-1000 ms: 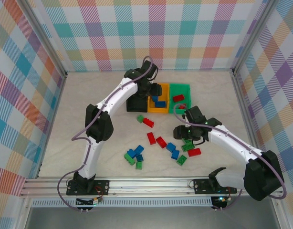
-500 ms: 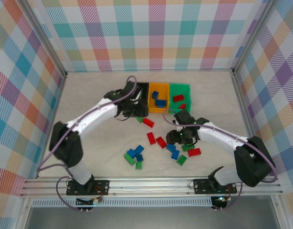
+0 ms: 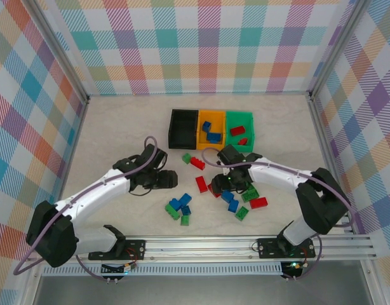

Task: Sort the legos into containers by color
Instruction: Pick up the lego from the center of the table.

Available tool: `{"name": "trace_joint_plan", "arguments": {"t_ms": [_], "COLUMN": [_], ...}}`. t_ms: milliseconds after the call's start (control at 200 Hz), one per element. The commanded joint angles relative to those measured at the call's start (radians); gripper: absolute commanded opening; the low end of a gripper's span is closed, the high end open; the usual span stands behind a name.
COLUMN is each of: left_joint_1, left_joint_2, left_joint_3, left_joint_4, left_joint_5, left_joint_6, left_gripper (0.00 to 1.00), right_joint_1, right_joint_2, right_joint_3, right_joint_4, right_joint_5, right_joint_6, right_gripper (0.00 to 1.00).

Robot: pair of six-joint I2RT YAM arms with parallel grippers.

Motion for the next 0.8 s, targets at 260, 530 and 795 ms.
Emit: {"name": "trace_joint_plan", "arguments": {"t_ms": [260, 530, 795], "left_joint_1": [-0.011, -0.011, -0.011], "left_joint_2": [-0.151, -0.146, -0.141], "left_joint_3": [-0.073, -0.106, -0.089], "left_joint_4": [-0.057, -0.045, -0.051], "left_joint_5": [-0.063, -0.082, -0.091], "left_joint_6": [-0.085, -0.111, -0.11], "left_gripper": [0.7, 0.7, 0.7], "right_joint_1": [0.038, 0.042, 0.042], "right_joint_2": [0.195, 0.159, 0.12], "right_joint_3": [0.137, 0.105, 0.157], "right_joint_4": [-0.033, -0.025, -0.036], "right_joint_5": [0.053, 0.05, 0.067], "right_joint_6": [-0.029, -0.015, -0.012], "right_gripper": [0.61, 0.34, 0.31]}}
